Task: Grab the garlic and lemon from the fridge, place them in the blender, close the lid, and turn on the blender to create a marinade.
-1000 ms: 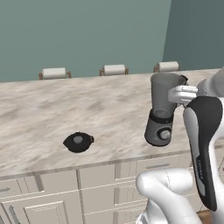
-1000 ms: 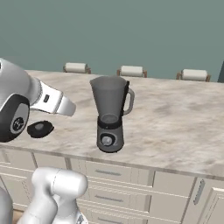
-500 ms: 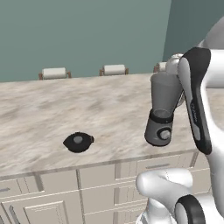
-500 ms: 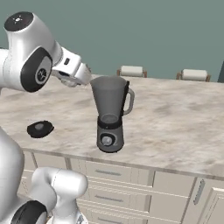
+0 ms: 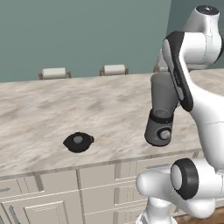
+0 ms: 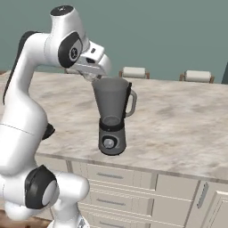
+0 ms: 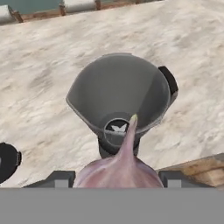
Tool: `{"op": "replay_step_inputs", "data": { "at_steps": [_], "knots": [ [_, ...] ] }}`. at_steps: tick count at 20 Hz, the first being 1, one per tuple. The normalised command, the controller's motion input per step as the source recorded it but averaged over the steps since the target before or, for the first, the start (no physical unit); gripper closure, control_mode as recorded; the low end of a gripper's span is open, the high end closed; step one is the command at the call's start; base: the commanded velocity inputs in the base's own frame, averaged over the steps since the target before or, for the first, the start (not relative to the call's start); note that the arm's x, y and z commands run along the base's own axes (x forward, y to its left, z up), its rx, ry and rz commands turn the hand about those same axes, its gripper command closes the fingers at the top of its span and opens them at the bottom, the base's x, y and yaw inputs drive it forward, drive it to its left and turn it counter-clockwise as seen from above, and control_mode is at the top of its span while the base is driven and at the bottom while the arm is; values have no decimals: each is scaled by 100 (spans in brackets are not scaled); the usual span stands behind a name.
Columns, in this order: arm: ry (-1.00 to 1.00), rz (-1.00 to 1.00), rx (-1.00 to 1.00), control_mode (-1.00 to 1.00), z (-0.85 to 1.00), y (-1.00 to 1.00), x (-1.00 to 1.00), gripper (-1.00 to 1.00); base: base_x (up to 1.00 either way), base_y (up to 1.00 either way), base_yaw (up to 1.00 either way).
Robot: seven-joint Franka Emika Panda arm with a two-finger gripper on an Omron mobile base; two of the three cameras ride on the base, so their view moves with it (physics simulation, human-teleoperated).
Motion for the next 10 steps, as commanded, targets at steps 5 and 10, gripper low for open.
{"op": "replay_step_inputs", "data": {
  "at_steps": [5, 10],
  "knots": [
    [21, 0, 0, -100, -44, -19, 90, 100, 0, 0, 0],
    [13, 0, 0, -100, -62, -33, 38, 100, 0, 0, 0]
  ]
}}
